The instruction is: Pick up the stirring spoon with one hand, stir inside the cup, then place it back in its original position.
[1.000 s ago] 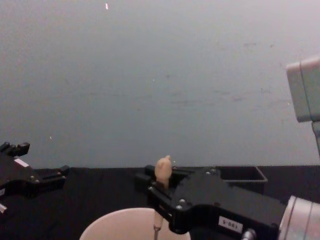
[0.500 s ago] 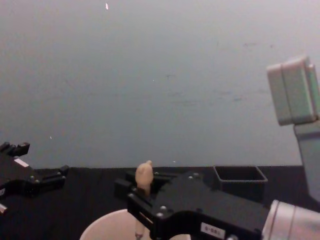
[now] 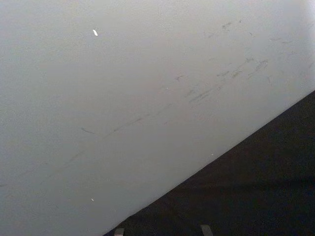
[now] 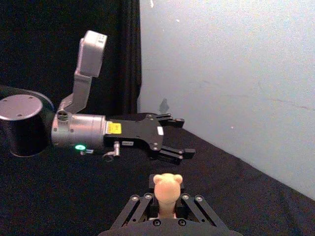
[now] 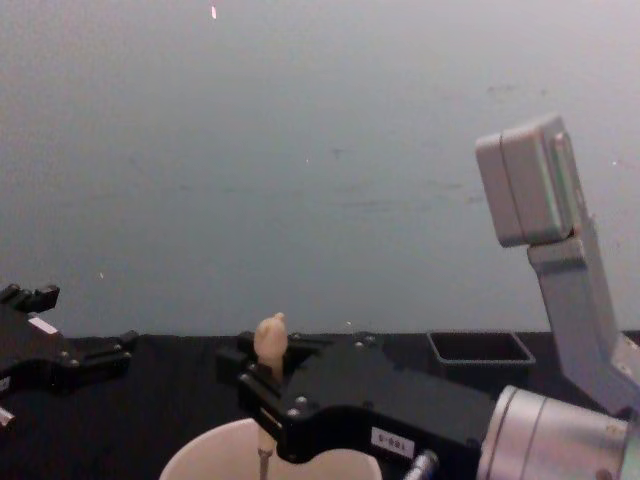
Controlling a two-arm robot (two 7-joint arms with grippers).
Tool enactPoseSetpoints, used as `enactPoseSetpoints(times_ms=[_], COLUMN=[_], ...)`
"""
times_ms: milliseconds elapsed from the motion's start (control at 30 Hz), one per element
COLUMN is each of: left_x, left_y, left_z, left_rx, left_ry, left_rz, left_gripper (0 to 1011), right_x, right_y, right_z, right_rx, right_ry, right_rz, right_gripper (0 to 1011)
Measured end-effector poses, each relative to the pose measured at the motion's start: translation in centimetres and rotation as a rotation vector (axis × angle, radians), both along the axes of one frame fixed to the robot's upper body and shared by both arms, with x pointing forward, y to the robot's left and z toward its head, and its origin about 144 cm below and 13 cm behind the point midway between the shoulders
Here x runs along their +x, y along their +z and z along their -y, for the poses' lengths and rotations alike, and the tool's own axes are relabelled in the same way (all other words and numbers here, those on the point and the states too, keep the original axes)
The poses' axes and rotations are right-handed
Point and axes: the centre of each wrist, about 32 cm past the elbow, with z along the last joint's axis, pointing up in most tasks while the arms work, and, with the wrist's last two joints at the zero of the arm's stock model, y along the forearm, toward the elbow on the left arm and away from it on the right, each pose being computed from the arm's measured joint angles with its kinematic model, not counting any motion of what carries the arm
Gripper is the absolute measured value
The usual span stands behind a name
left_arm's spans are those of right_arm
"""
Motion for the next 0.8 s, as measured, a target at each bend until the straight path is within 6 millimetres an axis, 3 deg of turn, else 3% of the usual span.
enactPoseSetpoints(times_ms=[800], left_x=[0.0], left_y=[0.0], left_z=[0.0], left_rx=[0.0], left_ry=[0.0], left_rz=[0.0], left_gripper=[1001], right_x=[0.5], right_y=[-0.1], right_z=[1.2], right_rx=[-0.004], right_ry=[-0.07], right_rz=[0.004], right_gripper=[164])
